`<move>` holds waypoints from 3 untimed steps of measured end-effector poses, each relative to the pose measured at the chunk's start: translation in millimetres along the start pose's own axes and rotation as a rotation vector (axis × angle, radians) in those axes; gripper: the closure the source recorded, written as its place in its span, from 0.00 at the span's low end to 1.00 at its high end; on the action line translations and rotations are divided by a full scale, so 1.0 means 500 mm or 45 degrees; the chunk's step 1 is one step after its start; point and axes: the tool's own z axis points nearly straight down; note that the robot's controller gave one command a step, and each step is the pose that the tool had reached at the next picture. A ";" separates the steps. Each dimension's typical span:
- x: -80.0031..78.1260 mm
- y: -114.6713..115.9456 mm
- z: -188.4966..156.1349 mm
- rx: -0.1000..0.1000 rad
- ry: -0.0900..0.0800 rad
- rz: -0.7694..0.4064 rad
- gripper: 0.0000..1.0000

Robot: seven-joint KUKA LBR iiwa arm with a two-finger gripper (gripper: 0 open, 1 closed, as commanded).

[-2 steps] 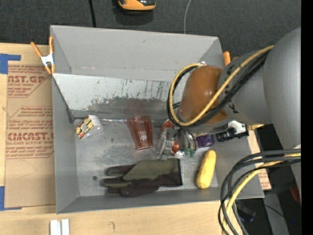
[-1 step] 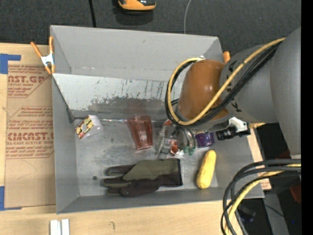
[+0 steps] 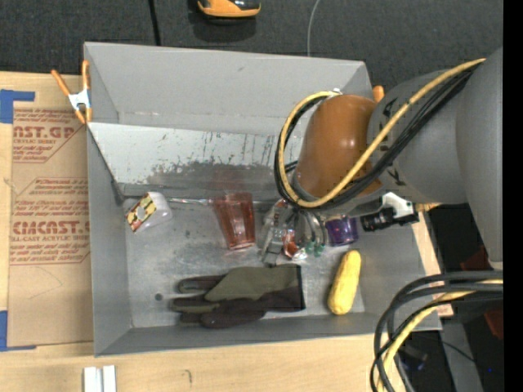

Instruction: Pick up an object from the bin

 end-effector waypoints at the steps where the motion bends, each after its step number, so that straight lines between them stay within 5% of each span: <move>1: 0.039 -0.038 0.086 0.001 0.000 -0.276 0.00; 2: 0.038 -0.038 0.085 0.001 -0.003 -0.275 0.00; 3: 0.071 -0.082 0.146 -0.001 0.002 0.095 1.00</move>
Offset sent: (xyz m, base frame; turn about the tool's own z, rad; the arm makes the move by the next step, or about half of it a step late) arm 0.0000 0.0000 0.0000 0.0000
